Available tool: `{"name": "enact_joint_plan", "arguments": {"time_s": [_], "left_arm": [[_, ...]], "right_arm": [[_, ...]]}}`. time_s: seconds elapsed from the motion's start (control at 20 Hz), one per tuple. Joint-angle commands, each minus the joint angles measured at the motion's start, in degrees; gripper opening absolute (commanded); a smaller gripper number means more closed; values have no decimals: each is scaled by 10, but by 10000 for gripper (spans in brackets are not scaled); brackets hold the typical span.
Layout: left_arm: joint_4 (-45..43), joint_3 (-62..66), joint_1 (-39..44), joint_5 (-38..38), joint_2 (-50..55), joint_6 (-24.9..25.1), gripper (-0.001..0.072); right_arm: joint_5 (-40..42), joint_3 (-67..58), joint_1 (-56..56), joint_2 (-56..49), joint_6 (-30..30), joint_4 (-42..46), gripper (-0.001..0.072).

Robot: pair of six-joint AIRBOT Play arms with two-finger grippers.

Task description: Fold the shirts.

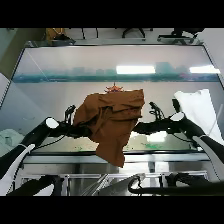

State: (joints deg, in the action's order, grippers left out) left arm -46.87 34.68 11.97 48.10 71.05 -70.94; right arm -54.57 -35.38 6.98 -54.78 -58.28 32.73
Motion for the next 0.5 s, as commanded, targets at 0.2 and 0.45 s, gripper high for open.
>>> {"name": "enact_joint_plan", "arguments": {"time_s": [0.2, 0.45], "left_arm": [[-2, 80, 26, 14, 59, 5, 10], [-50, 177, 26, 55, -48, -18, 8]], "right_arm": [[78, 6, 60, -77, 139, -191, 74], [-16, -92, 18, -17, 148, -193, 14]]}}
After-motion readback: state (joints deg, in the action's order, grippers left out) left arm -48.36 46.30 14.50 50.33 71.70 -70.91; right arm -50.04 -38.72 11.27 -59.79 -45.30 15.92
